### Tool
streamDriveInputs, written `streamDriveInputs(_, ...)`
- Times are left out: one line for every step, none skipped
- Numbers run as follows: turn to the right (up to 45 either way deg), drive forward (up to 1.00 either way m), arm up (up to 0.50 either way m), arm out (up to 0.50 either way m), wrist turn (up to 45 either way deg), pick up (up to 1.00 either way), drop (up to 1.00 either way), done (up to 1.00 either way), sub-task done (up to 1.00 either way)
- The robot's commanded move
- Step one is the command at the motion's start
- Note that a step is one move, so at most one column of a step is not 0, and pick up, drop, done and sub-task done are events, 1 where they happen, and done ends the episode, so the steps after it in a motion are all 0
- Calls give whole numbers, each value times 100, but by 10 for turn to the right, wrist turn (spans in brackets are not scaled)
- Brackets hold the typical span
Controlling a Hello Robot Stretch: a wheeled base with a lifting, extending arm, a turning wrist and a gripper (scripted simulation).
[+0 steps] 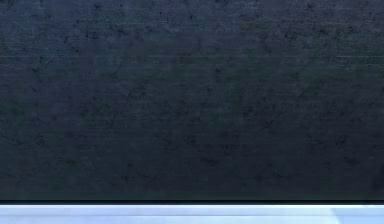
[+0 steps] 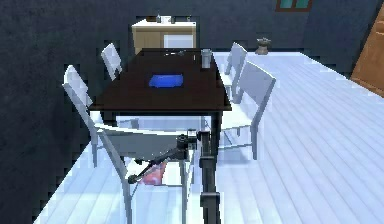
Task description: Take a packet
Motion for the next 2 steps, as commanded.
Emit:
streamDriveInputs(0, 0, 0, 0, 420, 0, 0, 0, 0)
streamDriveInputs(0, 0, -30, 0, 0, 0, 0, 0, 0)
